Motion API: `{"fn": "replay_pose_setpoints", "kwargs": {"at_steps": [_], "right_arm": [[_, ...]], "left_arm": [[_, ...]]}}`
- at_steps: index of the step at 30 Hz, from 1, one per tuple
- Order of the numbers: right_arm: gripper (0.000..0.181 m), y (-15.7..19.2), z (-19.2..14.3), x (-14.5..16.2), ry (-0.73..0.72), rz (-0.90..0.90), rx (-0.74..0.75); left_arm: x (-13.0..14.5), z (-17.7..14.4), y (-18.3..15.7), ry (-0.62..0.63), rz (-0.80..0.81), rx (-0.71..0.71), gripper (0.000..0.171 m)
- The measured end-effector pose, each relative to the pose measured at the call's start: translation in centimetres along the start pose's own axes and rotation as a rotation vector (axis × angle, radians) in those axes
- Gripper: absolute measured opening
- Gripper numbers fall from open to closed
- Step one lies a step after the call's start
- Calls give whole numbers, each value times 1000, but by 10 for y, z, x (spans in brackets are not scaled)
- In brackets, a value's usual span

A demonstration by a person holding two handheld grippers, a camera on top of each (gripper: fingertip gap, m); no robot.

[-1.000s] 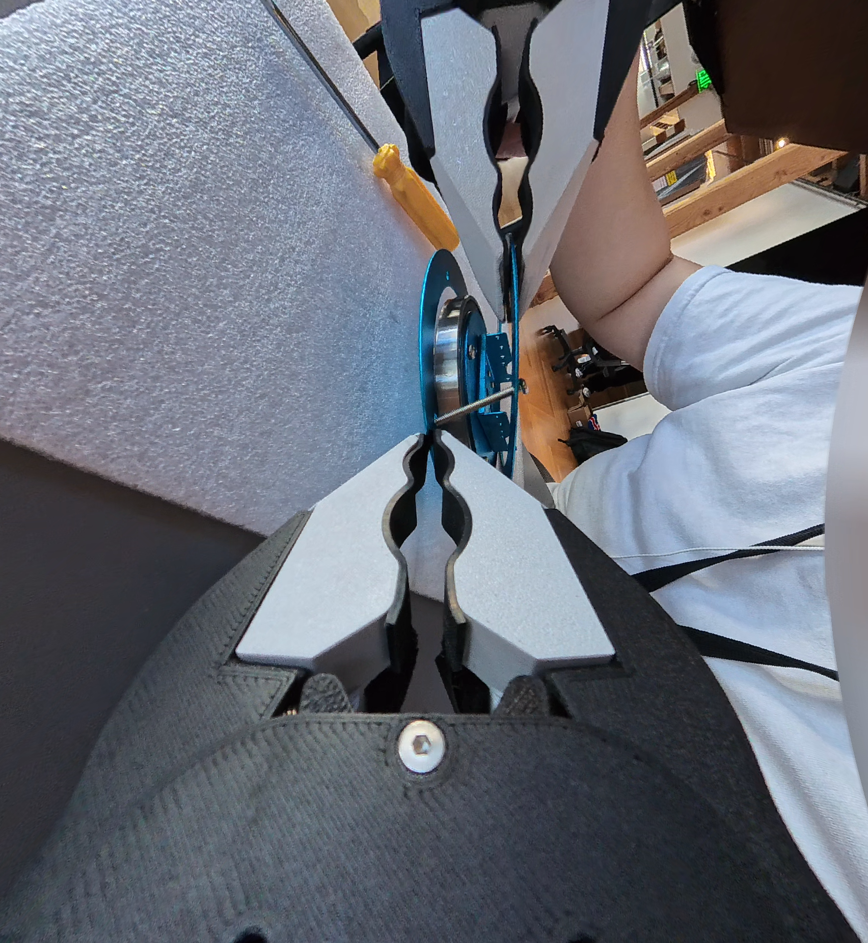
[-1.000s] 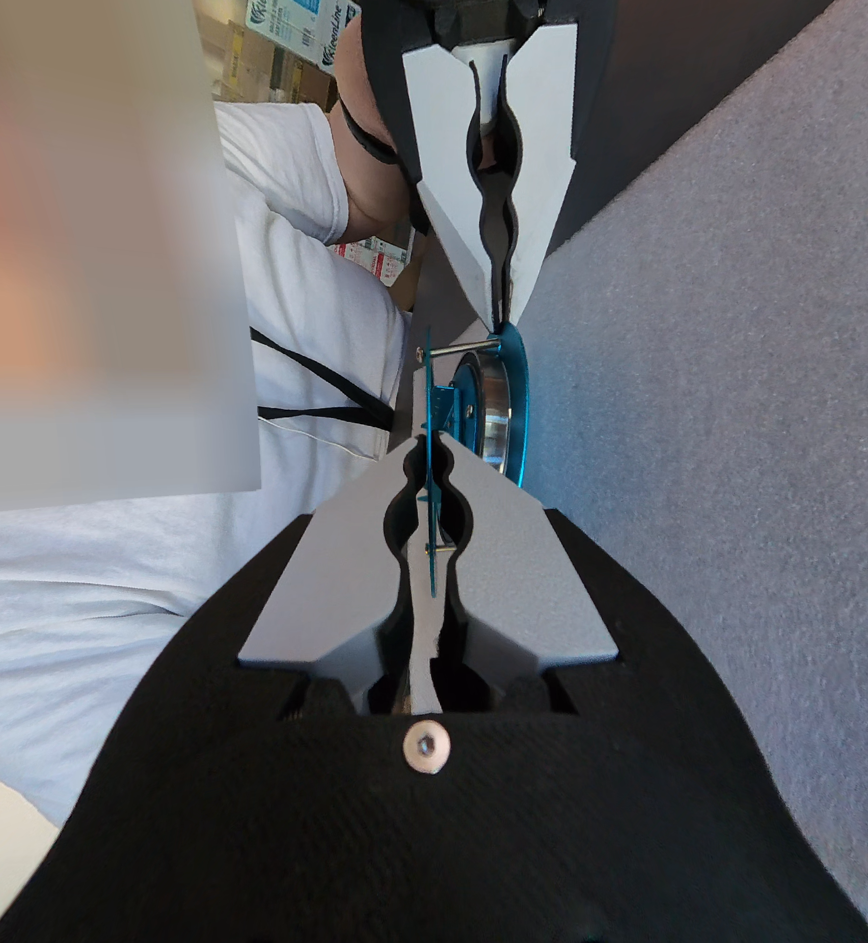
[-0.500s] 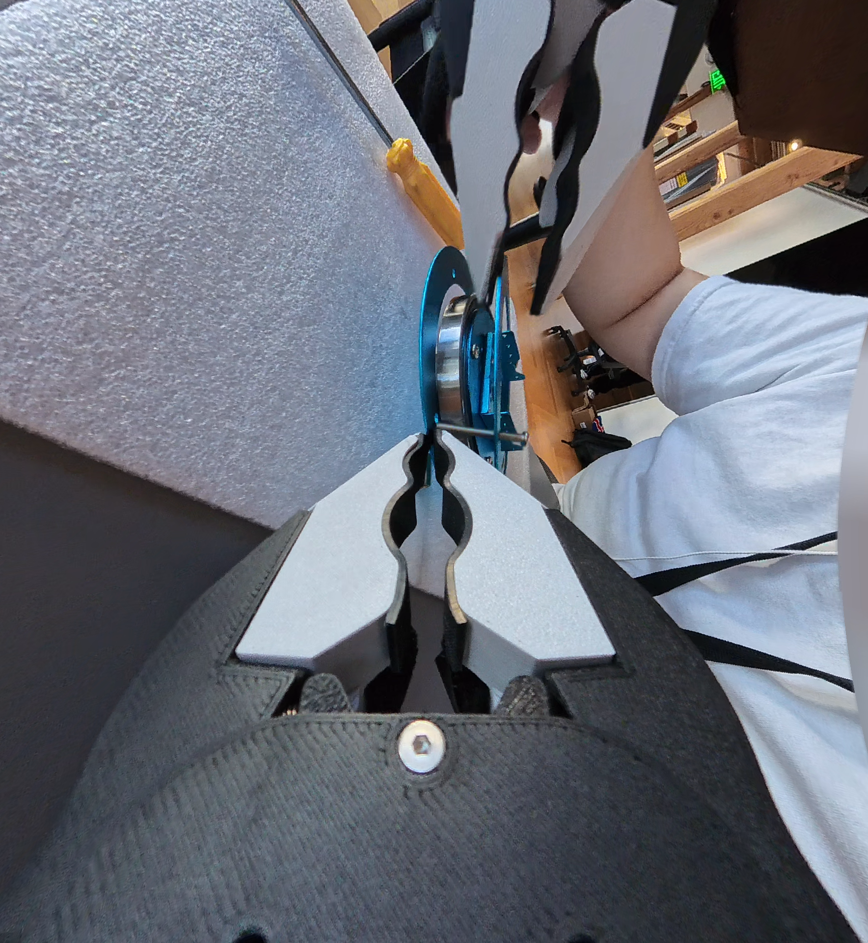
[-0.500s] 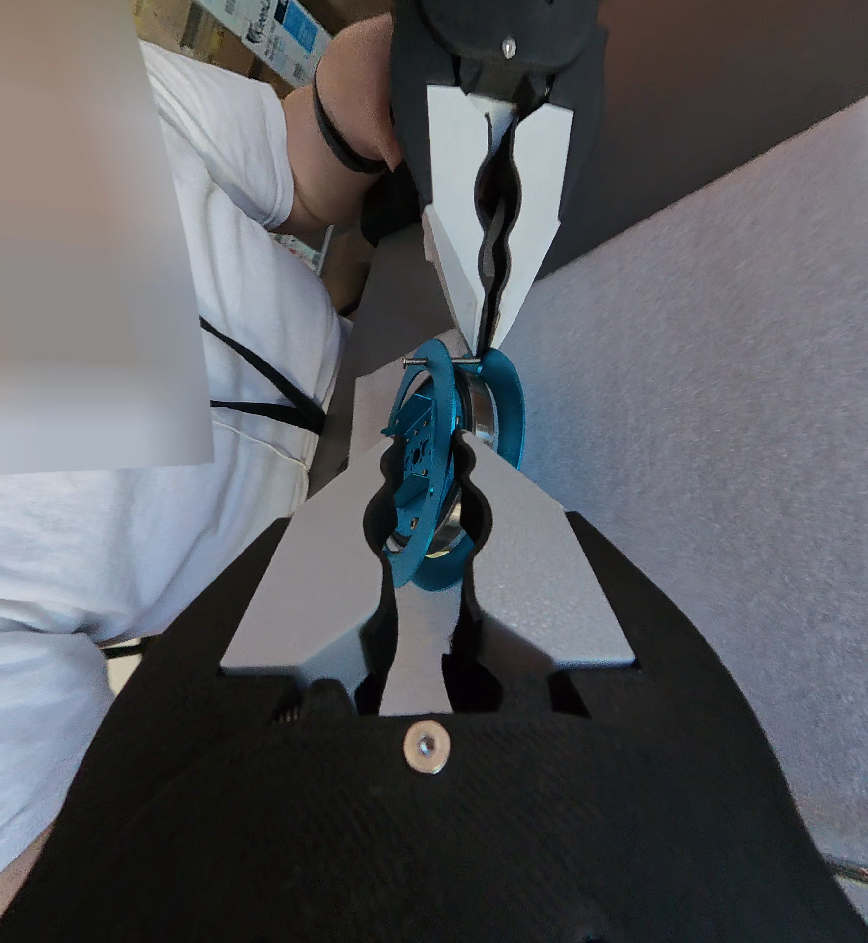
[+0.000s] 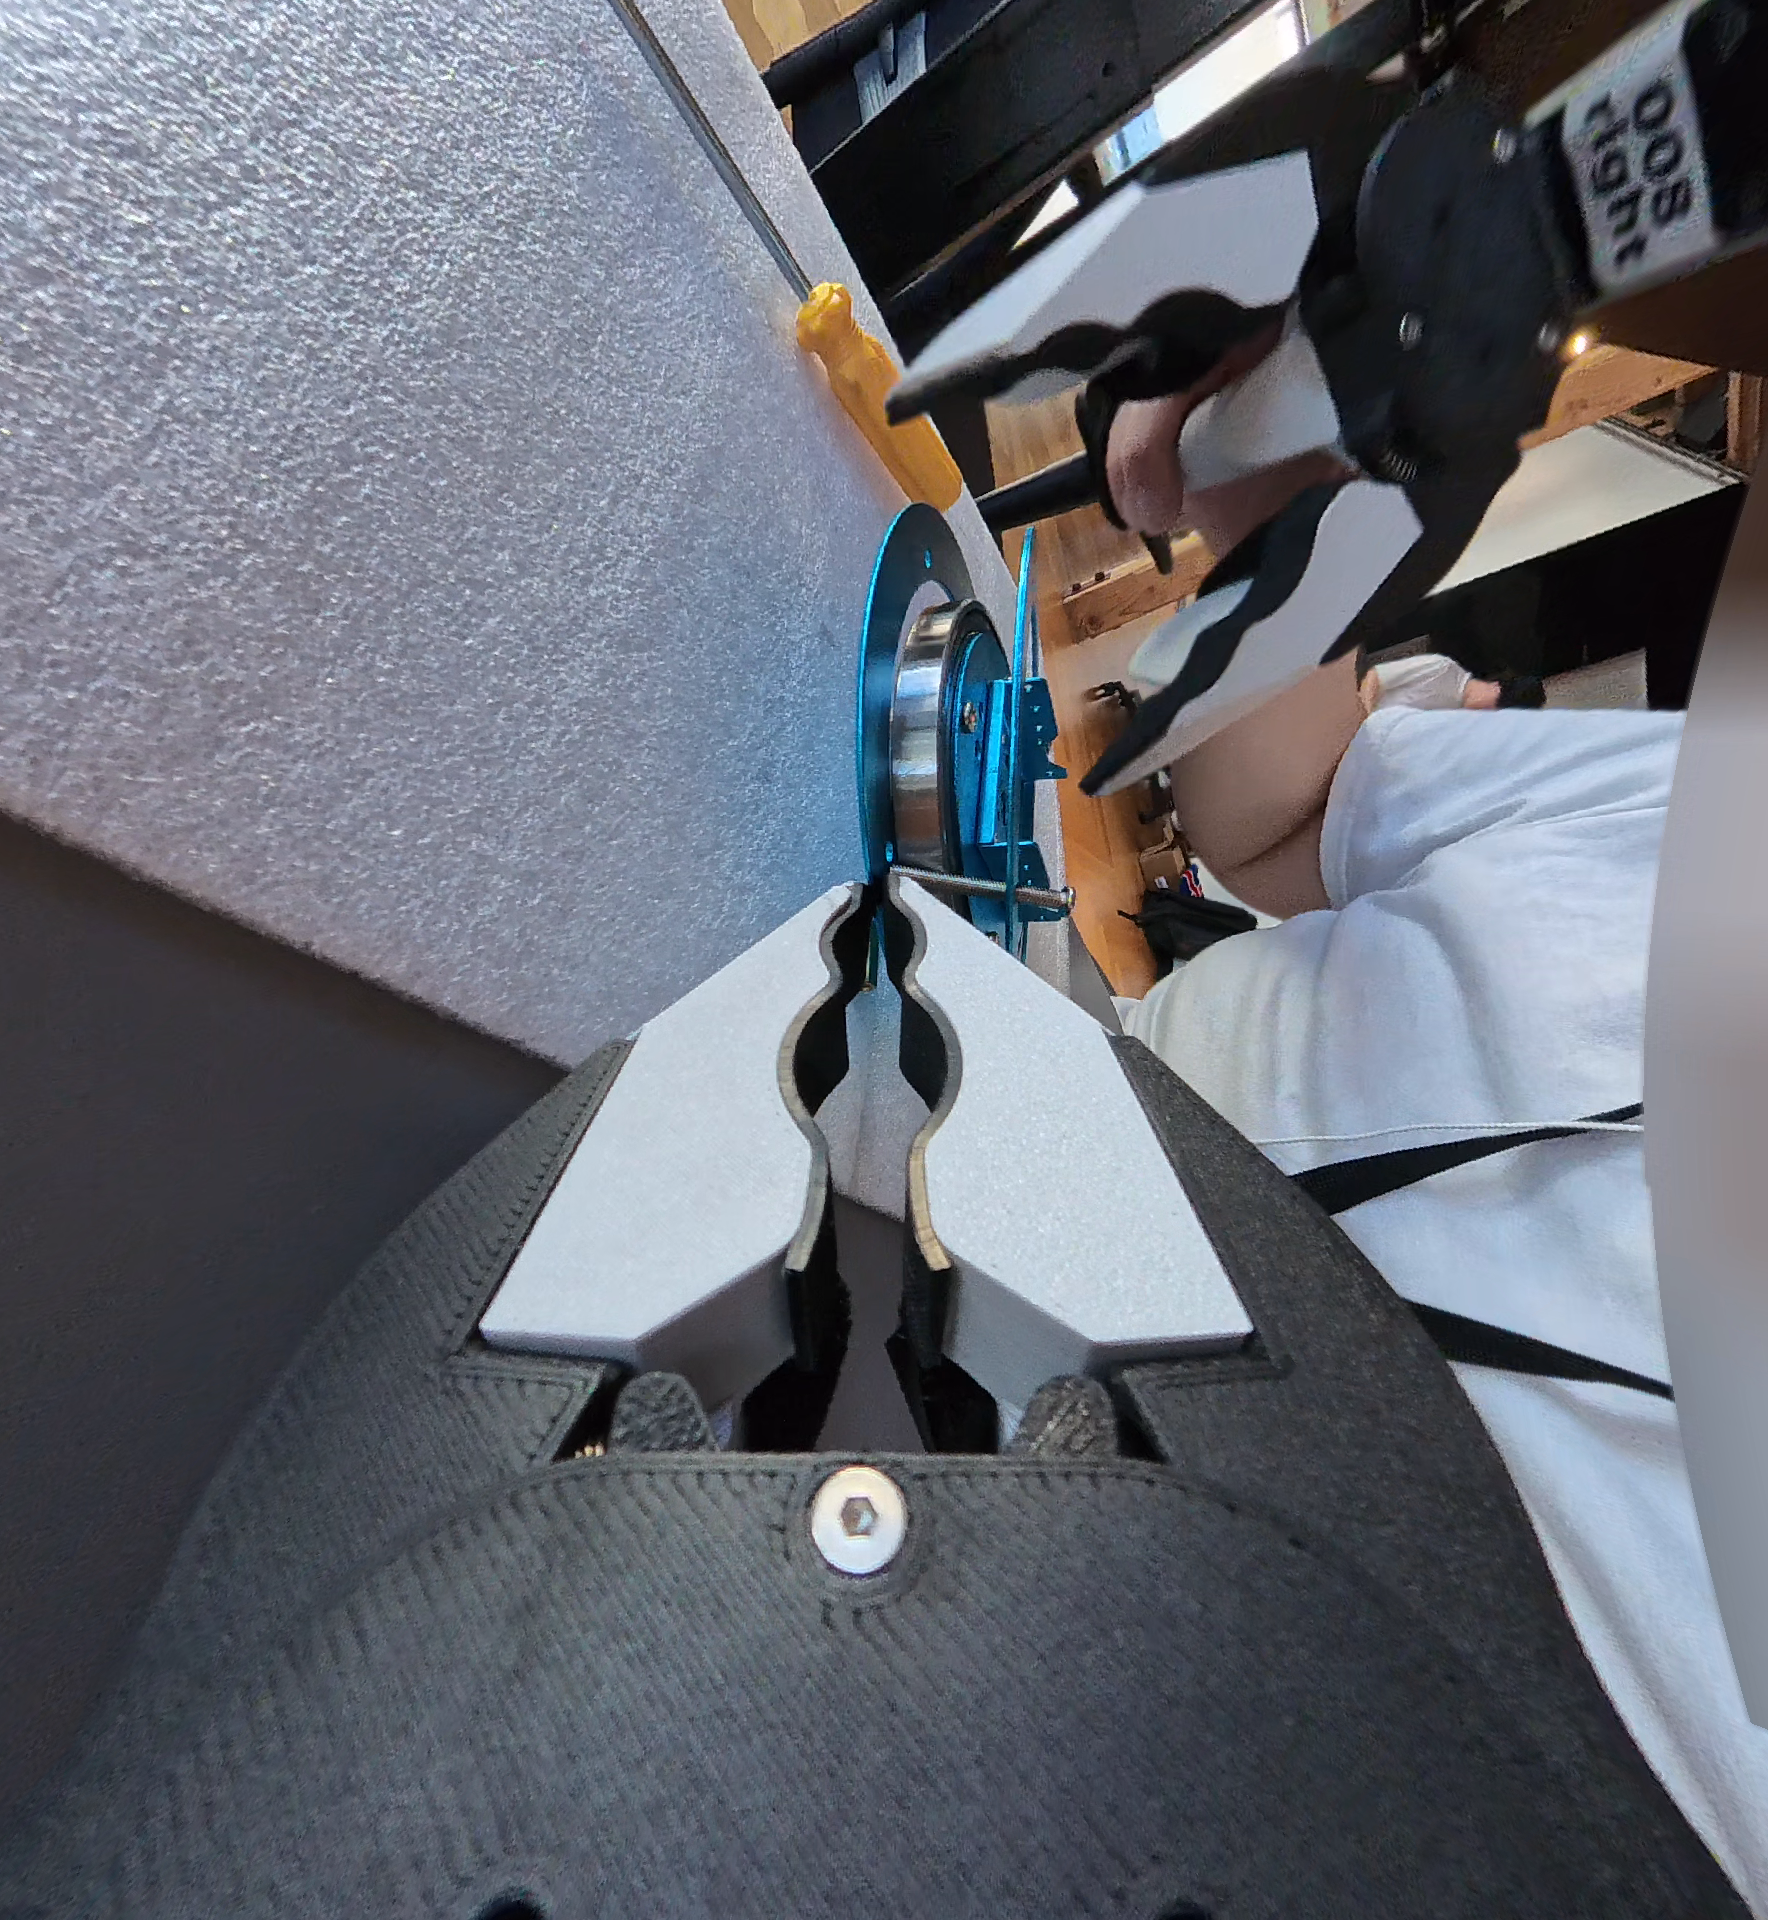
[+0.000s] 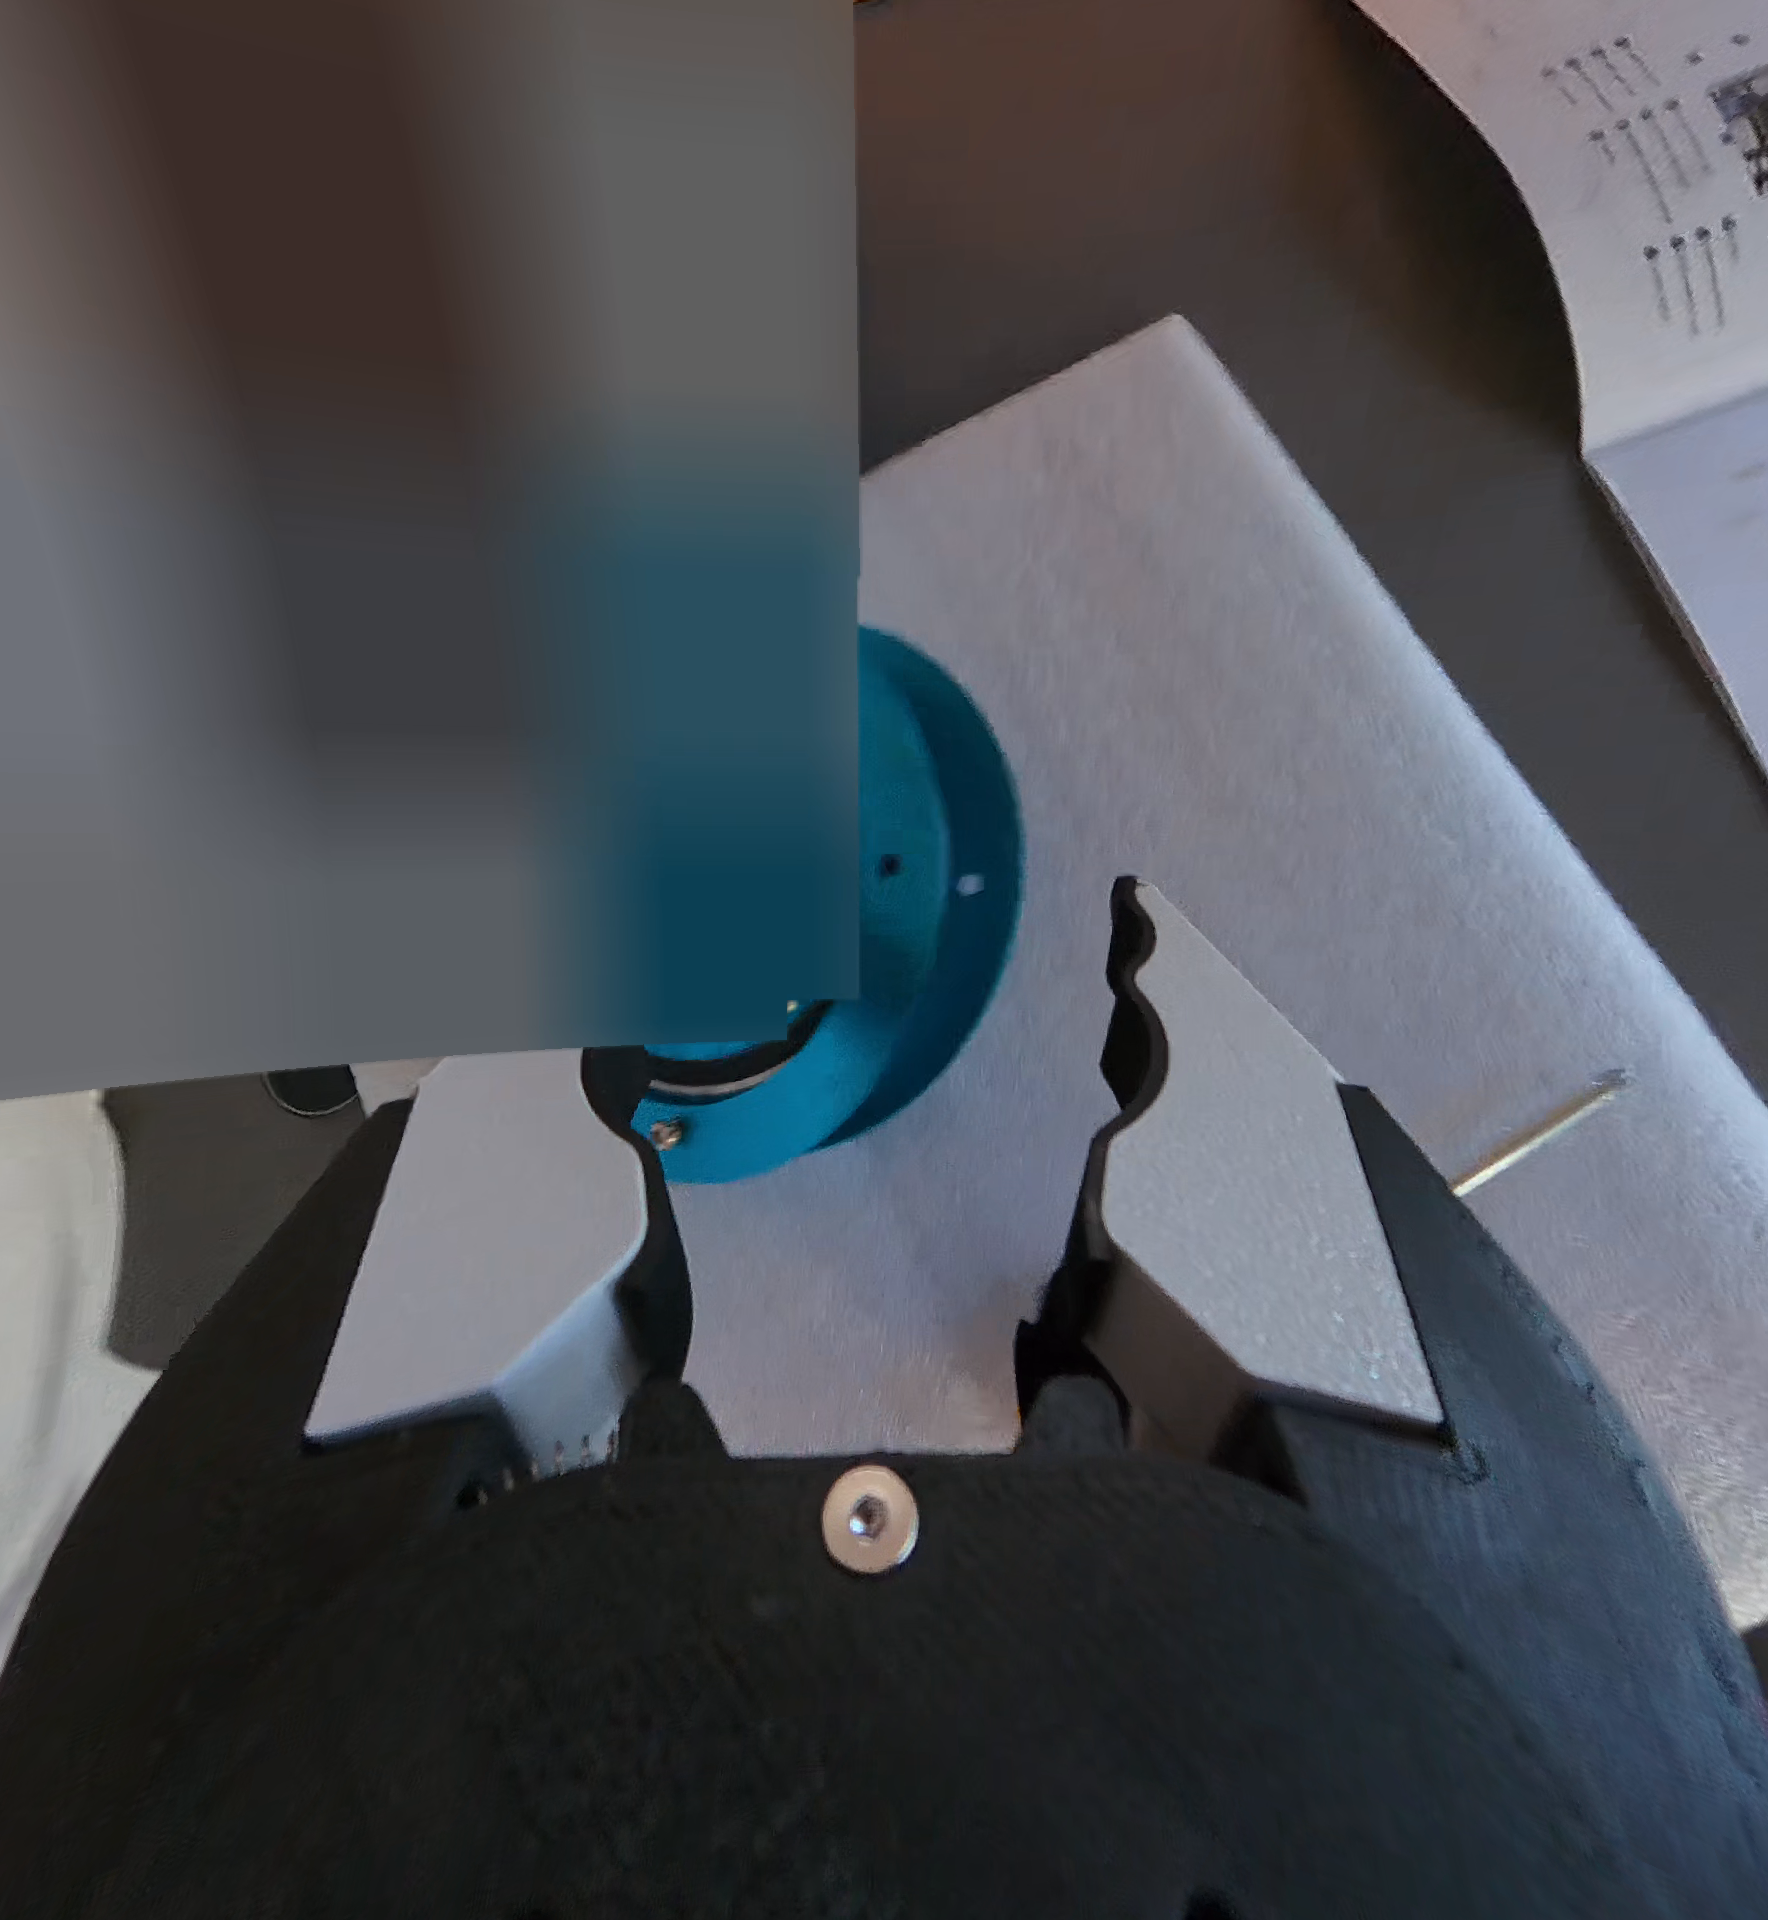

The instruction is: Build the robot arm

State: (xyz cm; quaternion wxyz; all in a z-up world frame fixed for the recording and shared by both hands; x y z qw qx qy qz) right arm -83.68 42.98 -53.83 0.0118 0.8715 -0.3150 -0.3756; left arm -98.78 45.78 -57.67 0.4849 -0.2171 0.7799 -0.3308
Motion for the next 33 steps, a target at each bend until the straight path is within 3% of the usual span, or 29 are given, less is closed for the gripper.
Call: {"fn": "replay_pose_setpoints", "kwargs": {"at_steps": [6, 8, 11, 20, 33], "right_arm": [[92, -1, 11, 17, -19, 79, 29], [75, 2, 11, 17, -55, 142, -18], [71, 2, 12, 17, -58, 238, -37], [62, 2, 10, 17, -15, 304, 11], [51, -5, 6, 21, -76, 403, -87]], "left_arm": [[1, 0, 1, 3, 1, -2, 0], [1, -1, 1, 2, 2, -4, 0], [1, -1, 1, 1, -2, -4, 0], [0, -2, 1, -5, -2, 9, 0], [2, 0, 4, 9, -17, 21, 0]]}}
Point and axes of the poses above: each gripper's, where its closed fingertips meet, z out along the fingers, x out of its underside, y = z × x across the jaws, the point moved 6 cm from there along -z, back along the fingers, and after that the axes turned 12 degrees about z, right-handed, at the moved point
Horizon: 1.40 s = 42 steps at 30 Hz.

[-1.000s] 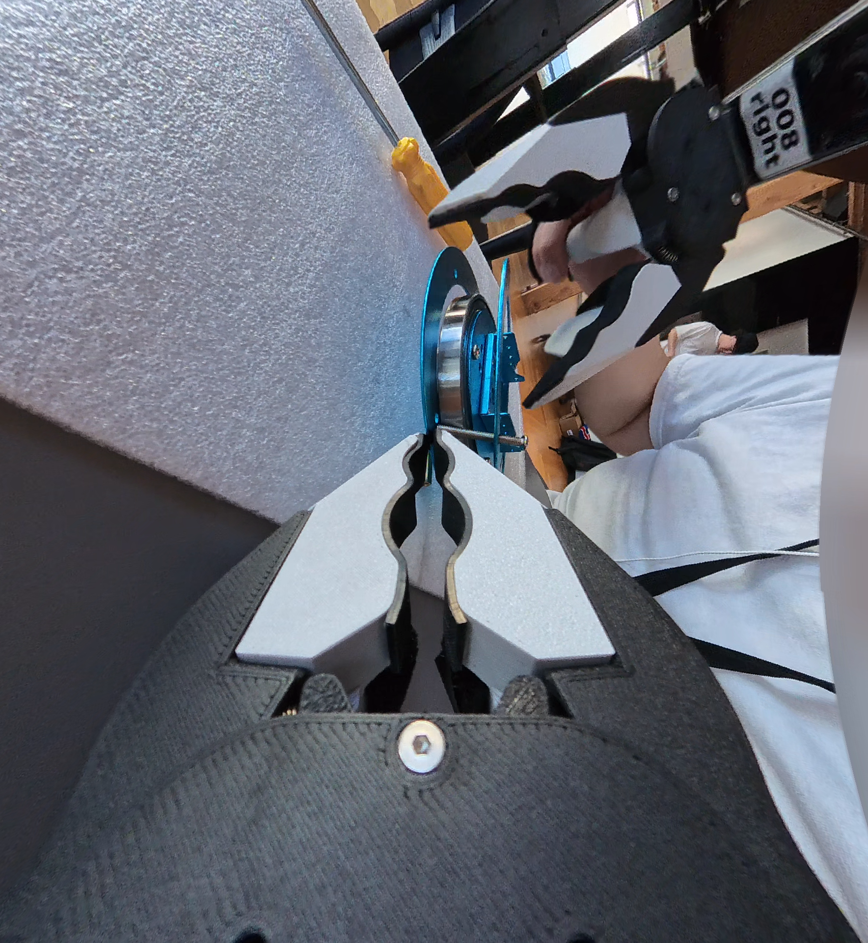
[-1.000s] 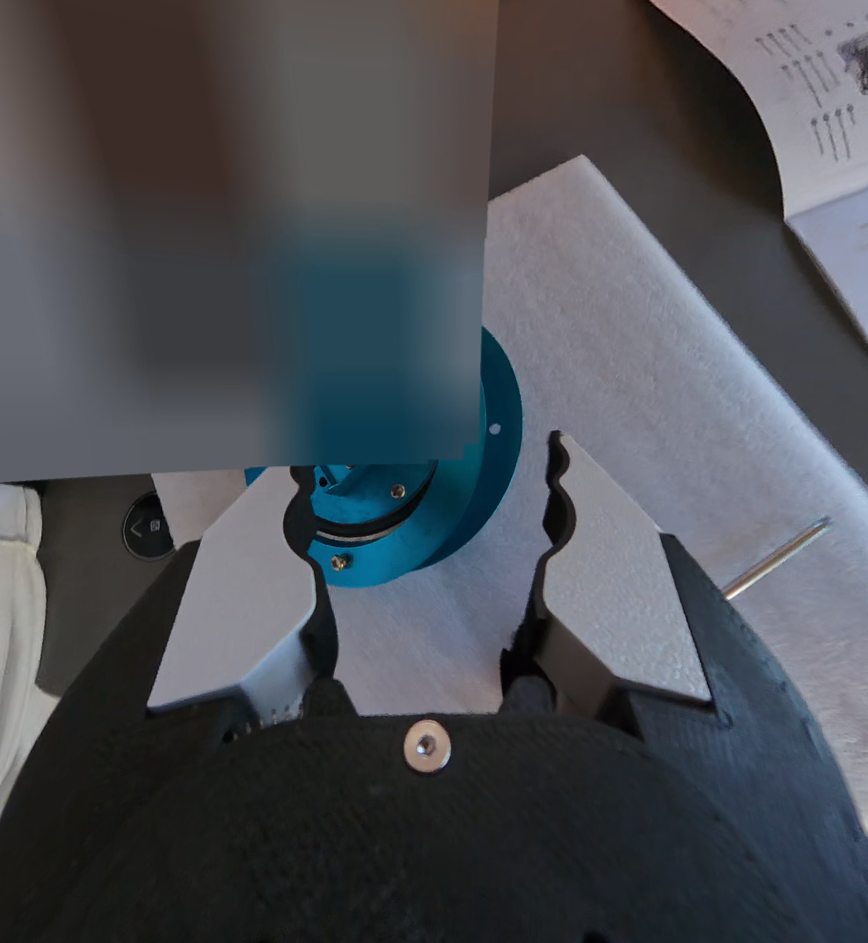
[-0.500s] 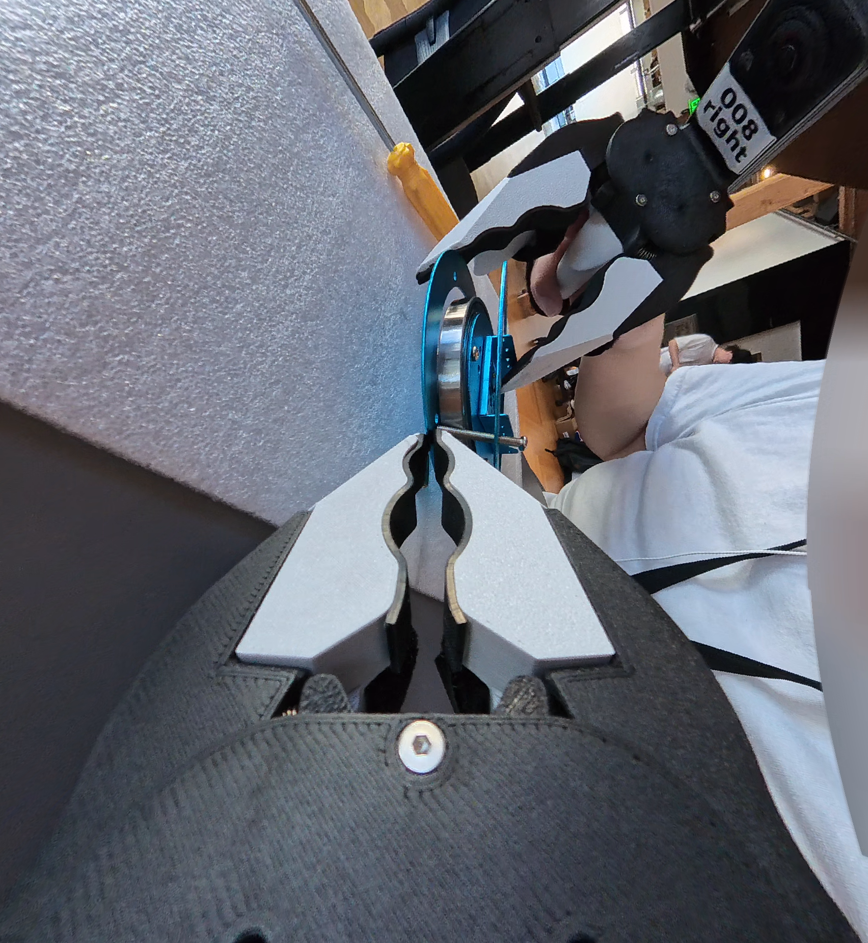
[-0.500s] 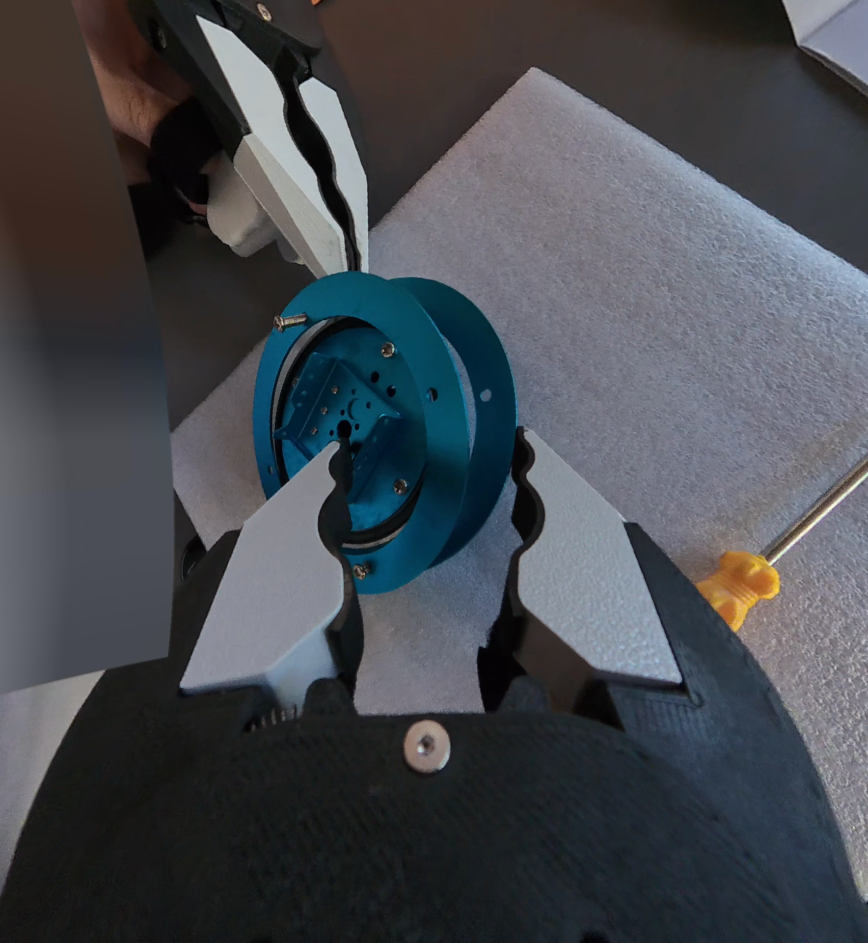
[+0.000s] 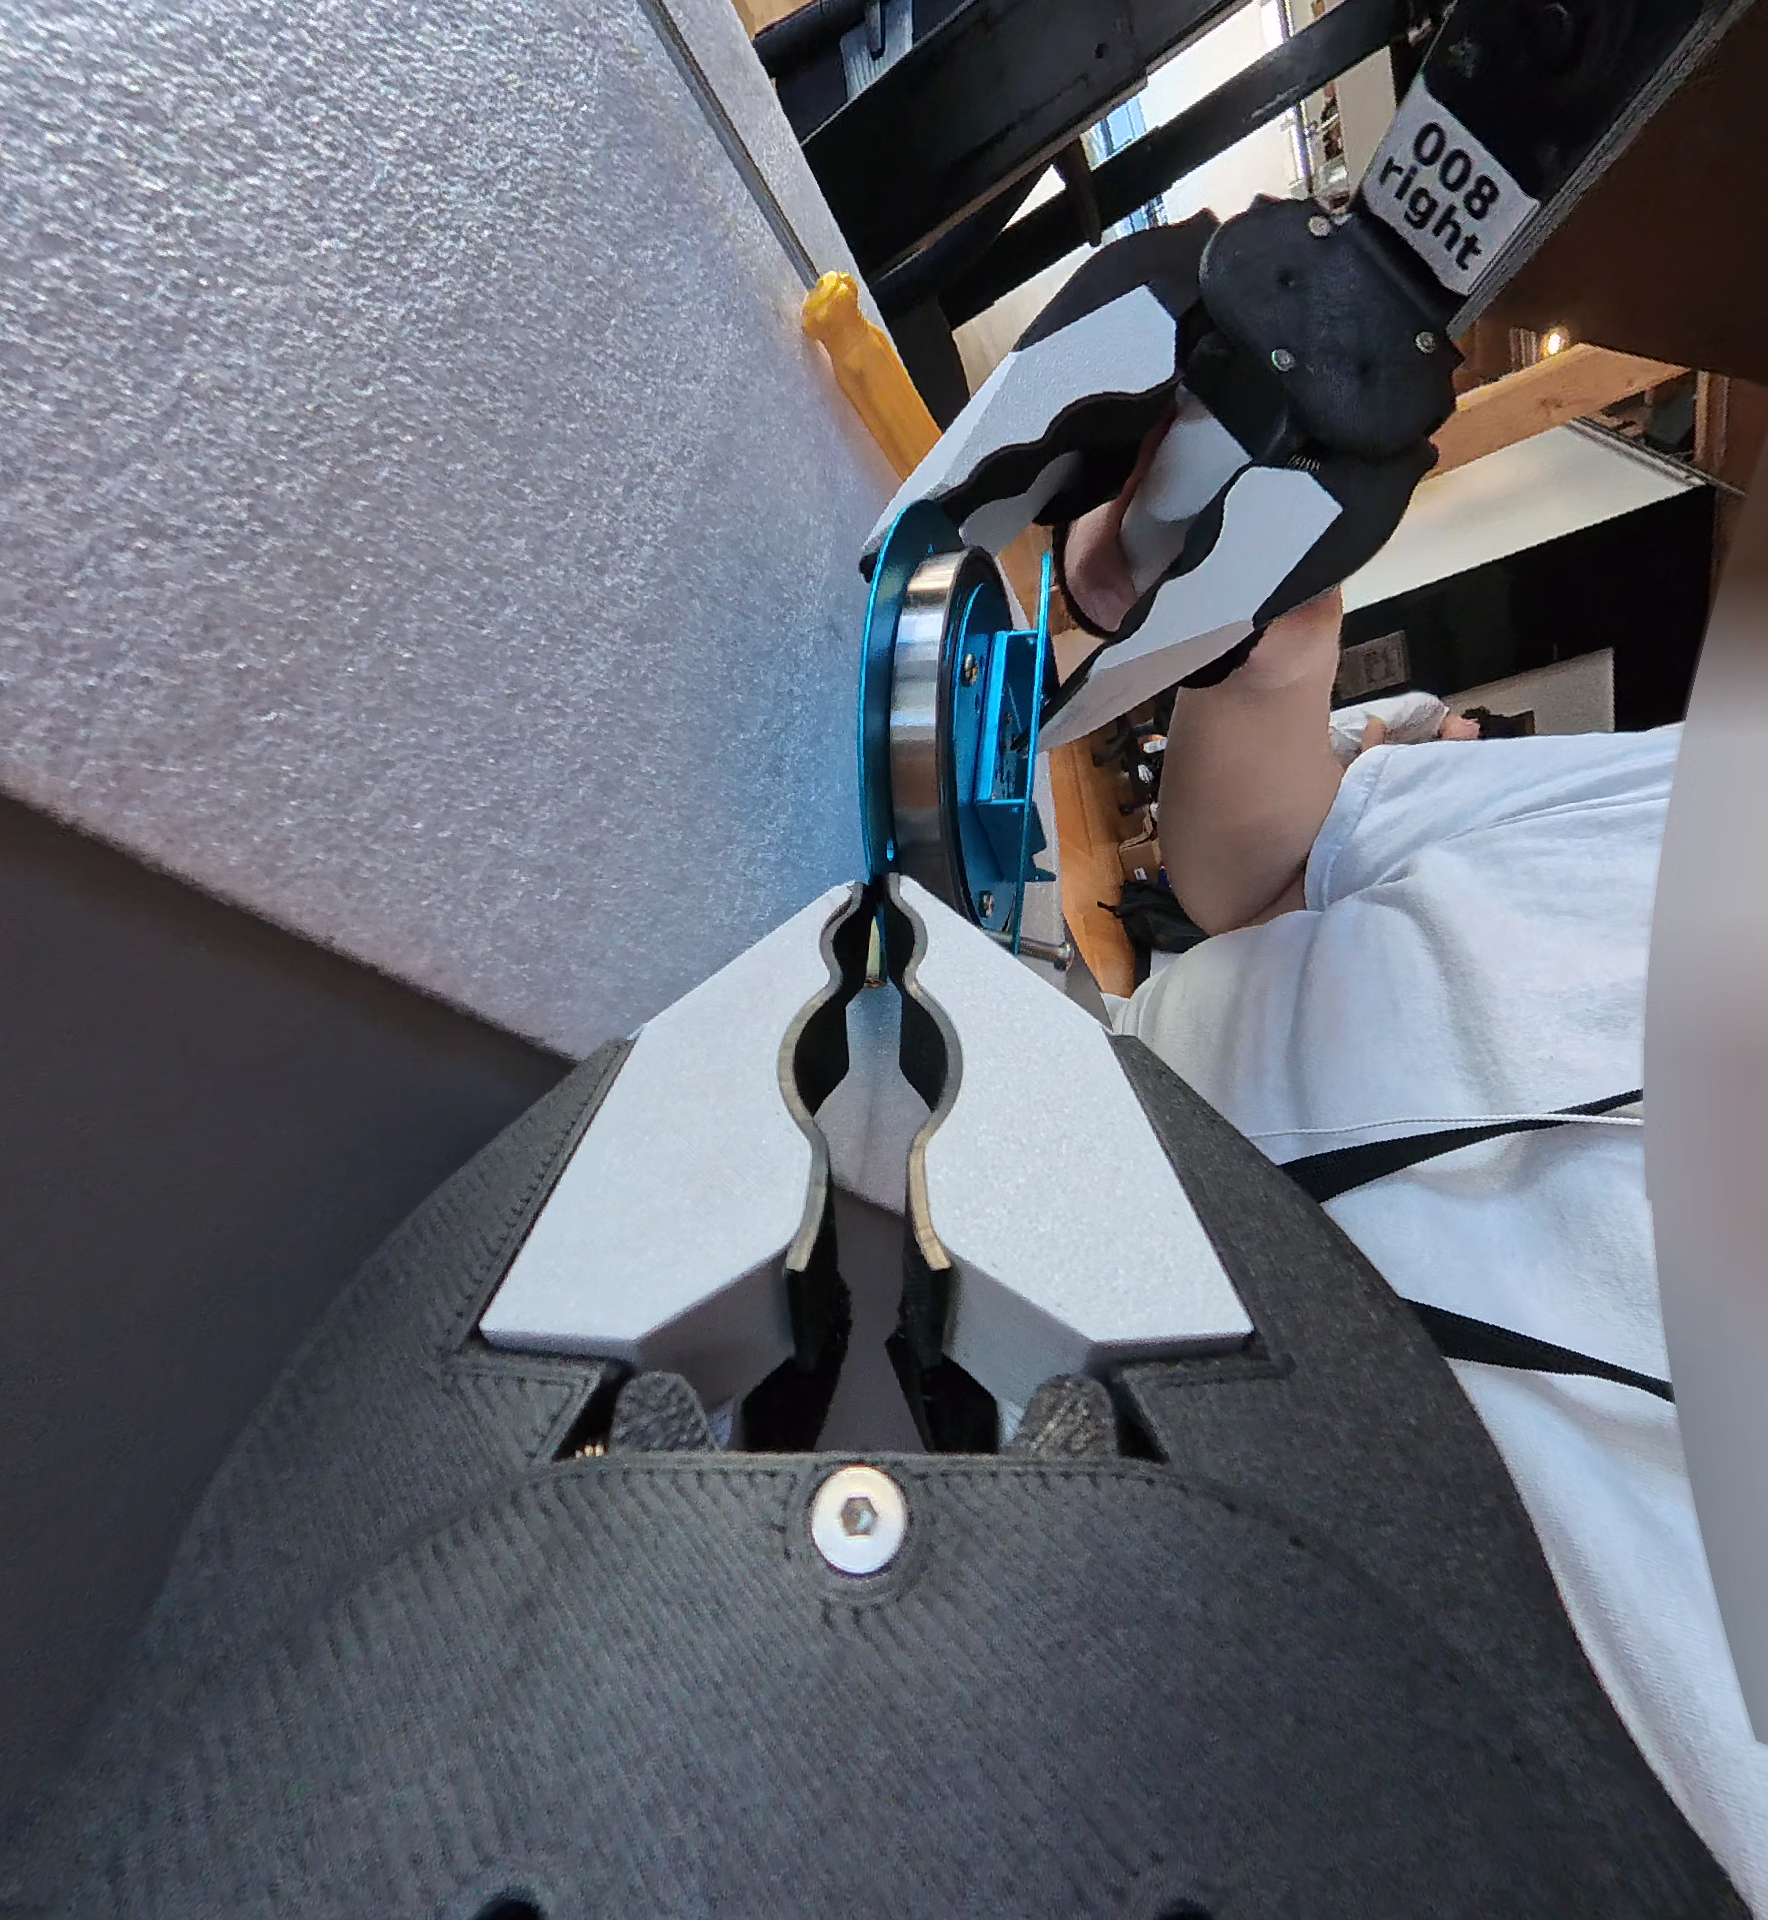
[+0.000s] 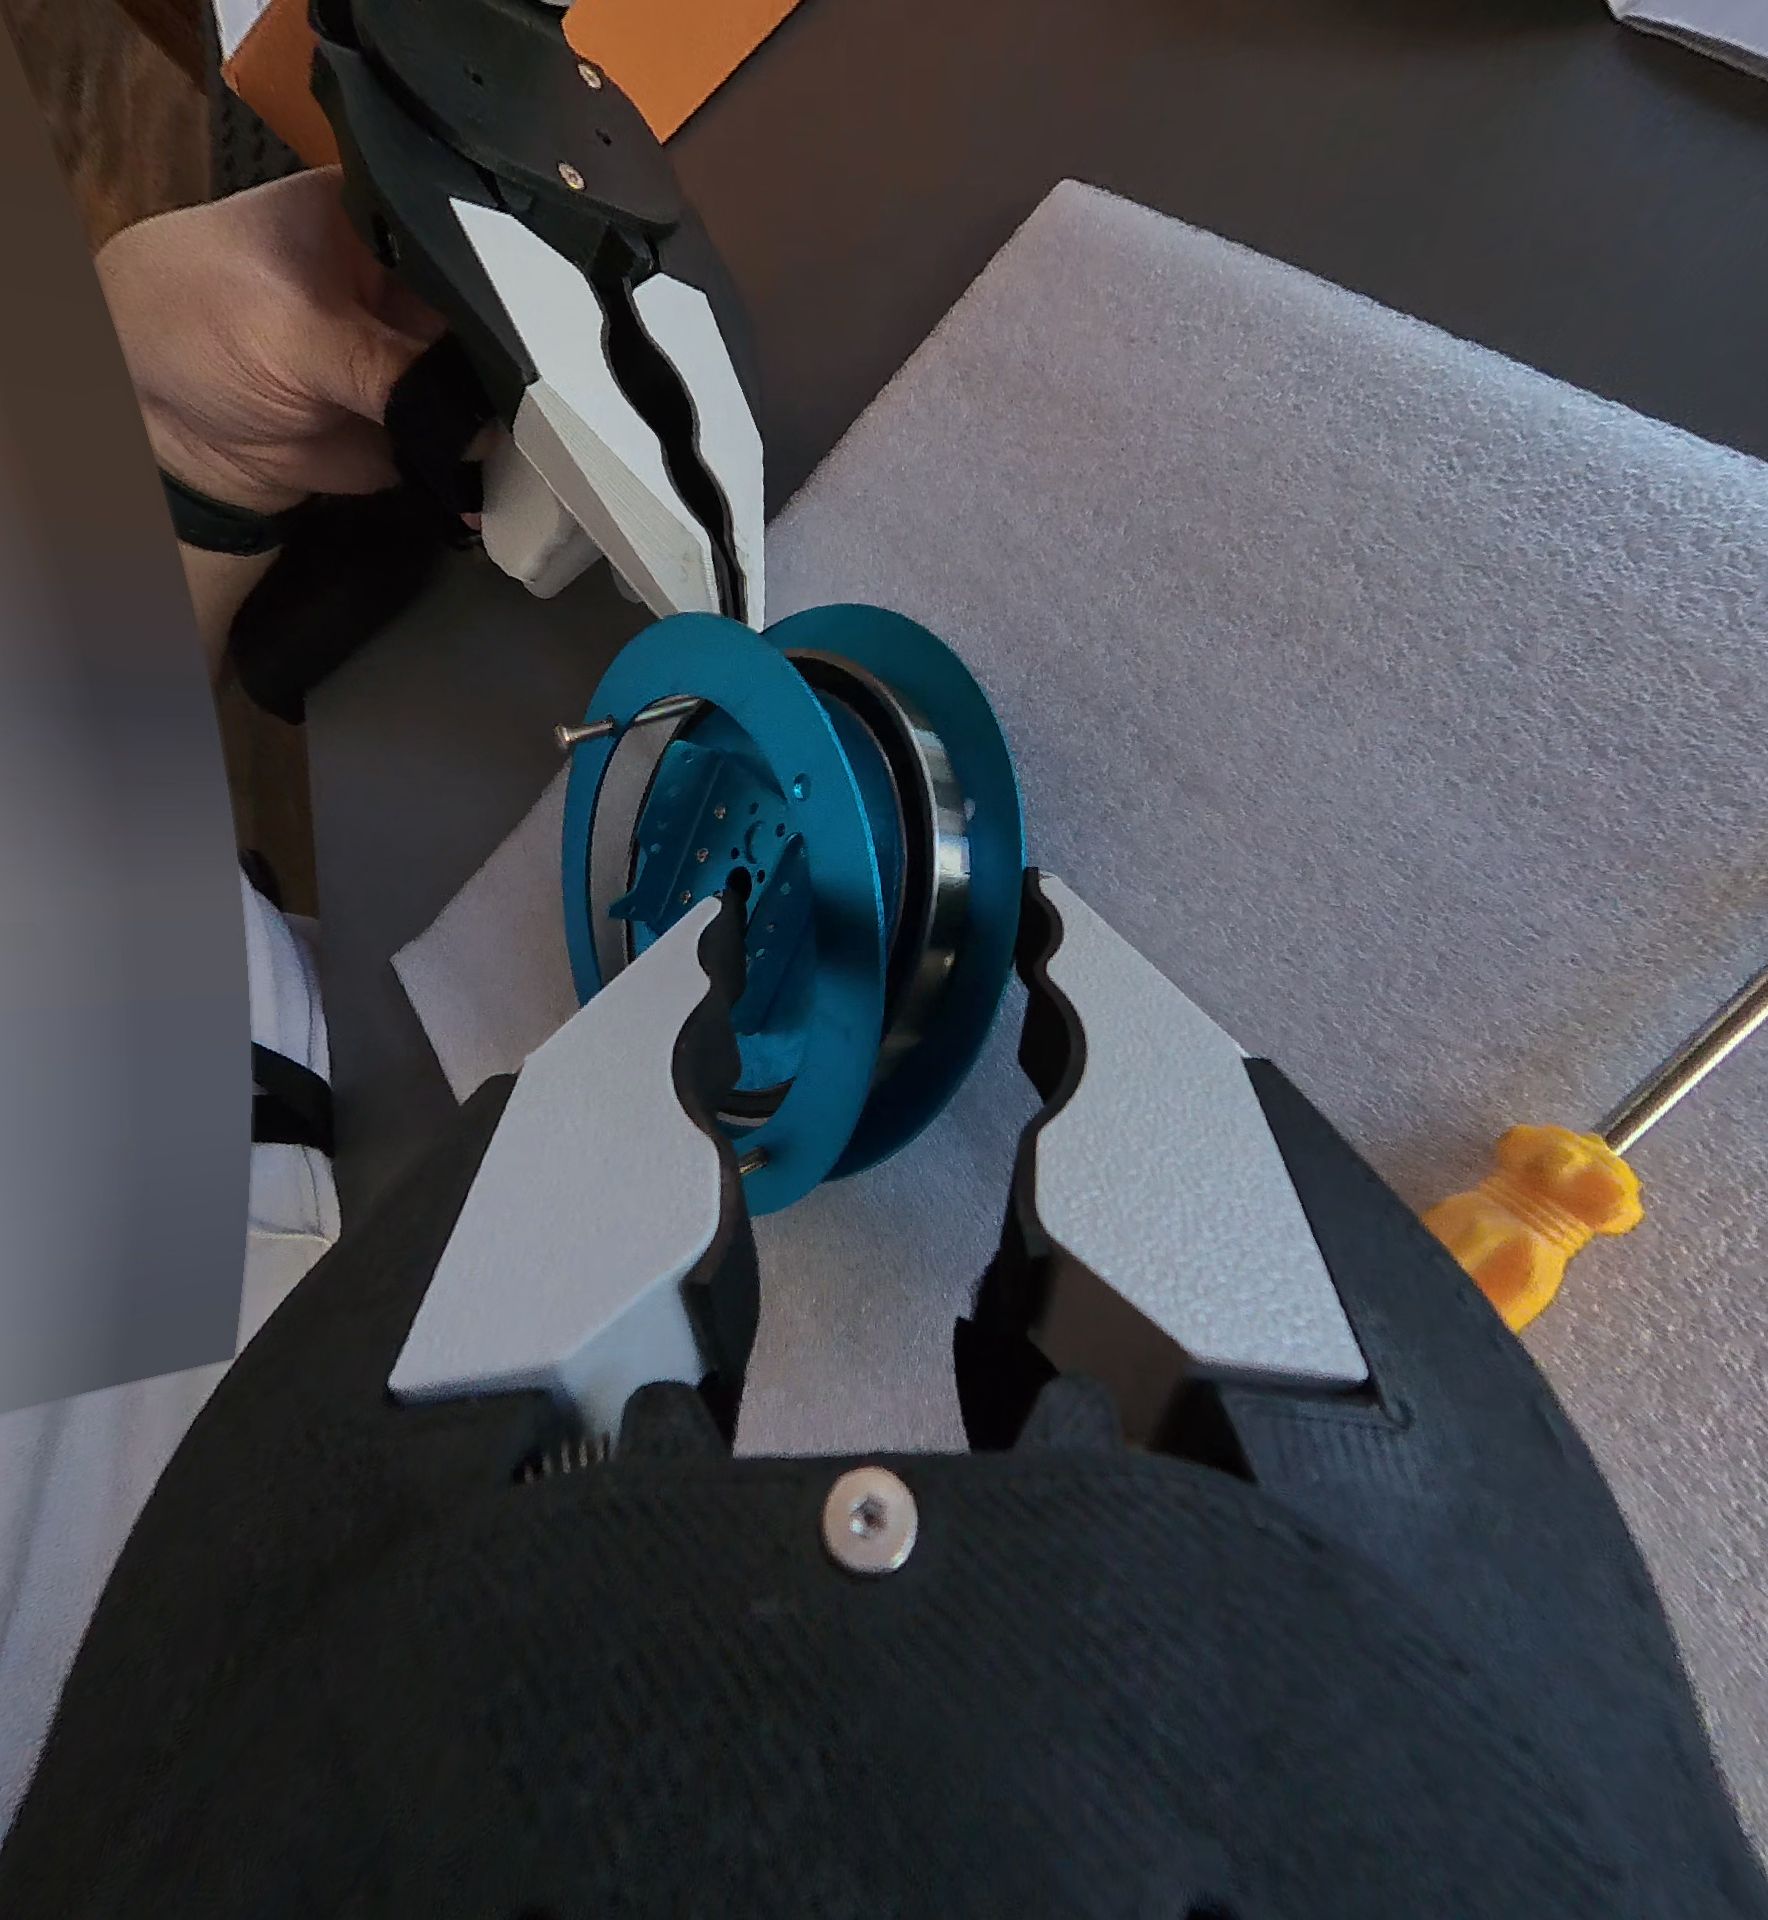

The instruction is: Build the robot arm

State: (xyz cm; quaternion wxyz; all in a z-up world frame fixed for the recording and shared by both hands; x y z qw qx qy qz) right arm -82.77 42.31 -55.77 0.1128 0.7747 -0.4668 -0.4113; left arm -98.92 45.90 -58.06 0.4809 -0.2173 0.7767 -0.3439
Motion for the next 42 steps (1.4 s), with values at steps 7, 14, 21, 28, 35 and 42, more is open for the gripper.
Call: {"fn": "replay_pose_setpoints", "kwargs": {"at_steps": [7, 14, 21, 28, 35, 42], "right_arm": [[54, -4, 2, 4, 6, -12, -18], [60, -3, 0, 3, 28, -141, -19], [94, 19, -5, -4, -10, -423, -103], [83, 37, 3, -10, 4, -589, -90], [56, 38, 19, -43, 192, -758, -153], [38, 32, 47, -52, 520, -791, -209]], "left_arm": [[-5, -8, 2, -69, -28, 24, 0], [-4, -16, 3, -56, 6, -35, 11], [3, -18, -20, -26, 175, -142, 30], [22, -17, -30, 12, 166, -239, 23], [28, -8, -30, 25, 46, -201, 10], [20, -15, -22, -19, 19, -198, 4]]}}
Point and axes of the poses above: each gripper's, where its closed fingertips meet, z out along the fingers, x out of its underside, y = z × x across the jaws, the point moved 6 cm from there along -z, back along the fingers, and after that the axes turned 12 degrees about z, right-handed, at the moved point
